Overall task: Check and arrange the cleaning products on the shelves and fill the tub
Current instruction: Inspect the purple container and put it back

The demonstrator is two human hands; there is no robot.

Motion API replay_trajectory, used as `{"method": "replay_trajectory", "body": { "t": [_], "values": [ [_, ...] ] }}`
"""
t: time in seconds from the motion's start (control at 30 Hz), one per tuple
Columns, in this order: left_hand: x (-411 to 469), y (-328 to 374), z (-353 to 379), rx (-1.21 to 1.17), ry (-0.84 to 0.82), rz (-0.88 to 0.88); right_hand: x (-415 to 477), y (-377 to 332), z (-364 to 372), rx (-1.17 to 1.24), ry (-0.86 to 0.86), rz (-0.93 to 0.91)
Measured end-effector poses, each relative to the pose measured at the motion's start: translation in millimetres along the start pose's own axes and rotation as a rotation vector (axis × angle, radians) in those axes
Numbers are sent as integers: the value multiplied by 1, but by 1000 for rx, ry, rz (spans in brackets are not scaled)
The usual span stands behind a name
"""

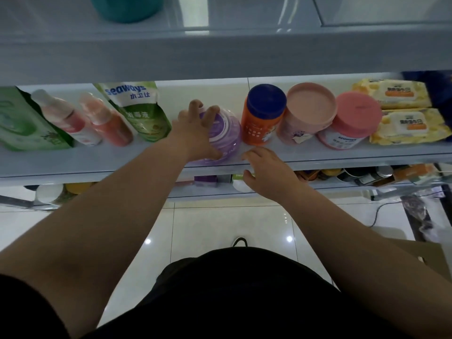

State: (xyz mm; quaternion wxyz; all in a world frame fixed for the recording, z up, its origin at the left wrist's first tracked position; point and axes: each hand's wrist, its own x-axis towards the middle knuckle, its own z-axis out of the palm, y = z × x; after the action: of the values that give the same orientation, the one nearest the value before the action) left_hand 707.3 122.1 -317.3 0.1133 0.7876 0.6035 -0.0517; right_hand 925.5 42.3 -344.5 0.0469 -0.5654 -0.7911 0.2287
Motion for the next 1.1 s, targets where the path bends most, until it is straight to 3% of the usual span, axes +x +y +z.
{"method": "replay_trajectory", "body": {
  "t": [0.13, 0.23, 0.37, 0.47, 0.63, 0.77, 0.9, 1.0, 1.1],
  "values": [
    [-20, 3, -3, -136, 13, 8, -3, -4, 0, 241, 19, 113],
    [-40, 8, -15, -290, -24, -21, -5, -10, -1, 627, 59, 214],
    [-75, 8, -31, -573, -61, 5, -14, -19, 3, 1324, -101, 206],
    [-103, 3, -37, -791, -45, -14, -22, -35, 11, 1590, -109, 216],
    [-144, -12, -23, -1073, 98, -78, -40, -68, 20, 1767, 48, 207],
    [-173, -23, 5, -1172, 157, -228, -53, -104, 23, 1665, 181, 330],
    [-196, -37, 16, -1674, 155, -508, -70, -138, 22, 1676, 196, 414],
    [-214, -53, 17, -2006, 75, -541, -90, -154, 30, 1711, 154, 349],
    [-235, -57, 24, -2147, -98, -525, -106, -164, 51, 1686, 62, 356]
  ]
}}
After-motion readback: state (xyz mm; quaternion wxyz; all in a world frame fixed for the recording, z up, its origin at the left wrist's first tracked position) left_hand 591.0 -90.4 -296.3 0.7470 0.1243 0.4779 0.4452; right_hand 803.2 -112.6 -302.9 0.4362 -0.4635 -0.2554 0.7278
